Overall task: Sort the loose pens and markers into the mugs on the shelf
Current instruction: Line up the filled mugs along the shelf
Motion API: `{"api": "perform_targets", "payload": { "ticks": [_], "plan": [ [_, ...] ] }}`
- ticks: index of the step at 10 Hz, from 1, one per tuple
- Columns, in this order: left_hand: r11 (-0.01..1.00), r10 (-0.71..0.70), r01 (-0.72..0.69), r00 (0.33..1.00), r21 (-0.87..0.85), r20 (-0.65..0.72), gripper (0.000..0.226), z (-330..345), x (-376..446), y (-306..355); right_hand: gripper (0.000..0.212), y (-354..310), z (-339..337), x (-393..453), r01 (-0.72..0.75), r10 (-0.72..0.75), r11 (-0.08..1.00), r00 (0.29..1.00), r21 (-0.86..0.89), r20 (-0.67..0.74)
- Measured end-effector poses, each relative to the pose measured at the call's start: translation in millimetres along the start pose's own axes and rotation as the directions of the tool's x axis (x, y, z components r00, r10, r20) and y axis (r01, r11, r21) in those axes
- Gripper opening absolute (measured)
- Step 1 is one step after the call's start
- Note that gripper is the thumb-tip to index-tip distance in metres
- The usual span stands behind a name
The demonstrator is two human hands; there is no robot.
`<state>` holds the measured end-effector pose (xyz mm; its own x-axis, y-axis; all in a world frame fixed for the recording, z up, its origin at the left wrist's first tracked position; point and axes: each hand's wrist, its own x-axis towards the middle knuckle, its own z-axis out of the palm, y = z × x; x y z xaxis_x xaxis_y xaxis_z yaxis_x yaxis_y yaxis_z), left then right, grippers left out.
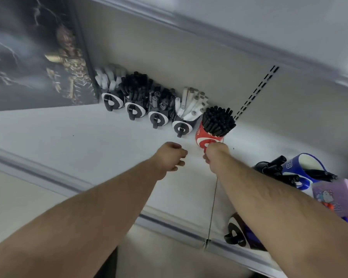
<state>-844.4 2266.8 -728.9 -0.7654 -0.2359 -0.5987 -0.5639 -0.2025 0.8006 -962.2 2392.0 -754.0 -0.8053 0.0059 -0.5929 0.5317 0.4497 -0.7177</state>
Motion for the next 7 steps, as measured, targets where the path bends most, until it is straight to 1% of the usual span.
{"api": "perform_targets", "payload": {
  "ticks": [1,2,3,4,5,6,7],
  "plan": [
    [0.999,0.000,-0.001,1.000,0.032,0.010,0.031,8,-2,2,0.042,-12,0,-2,0.017,-0.017,1.000,1.000,0.018,-0.009],
    [0.999,0.004,-0.005,1.000,0.043,0.019,0.015,14,-6,1,0.039,-15,10,19,-0.038,0.040,0.999,0.999,0.039,-0.030],
    [0.999,0.000,0.000,1.000,0.035,0.012,0.015,17,-11,-3,0.027,-15,9,1,-0.063,0.063,0.998,0.998,0.016,-0.022],
    [0.993,-0.023,0.022,1.000,0.112,0.010,0.030,30,-17,-16,0.030,-12,-3,-36,0.001,0.000,1.000,1.000,-0.027,0.024],
    [0.974,0.005,-0.021,0.997,0.228,0.071,0.022,59,-29,-27,0.042,-4,-38,-76,0.163,-0.161,0.983,0.986,-0.085,0.037],
    [0.877,0.100,-0.187,0.972,0.444,0.212,0.010,94,-45,-36,0.025,0,-87,-117,0.291,-0.291,0.957,0.957,-0.017,0.015],
    [0.730,0.062,-0.238,0.957,0.641,0.285,0.025,122,-64,-50,0.017,13,-140,-153,0.342,-0.324,0.932,0.934,0.121,-0.148]
  ]
}}
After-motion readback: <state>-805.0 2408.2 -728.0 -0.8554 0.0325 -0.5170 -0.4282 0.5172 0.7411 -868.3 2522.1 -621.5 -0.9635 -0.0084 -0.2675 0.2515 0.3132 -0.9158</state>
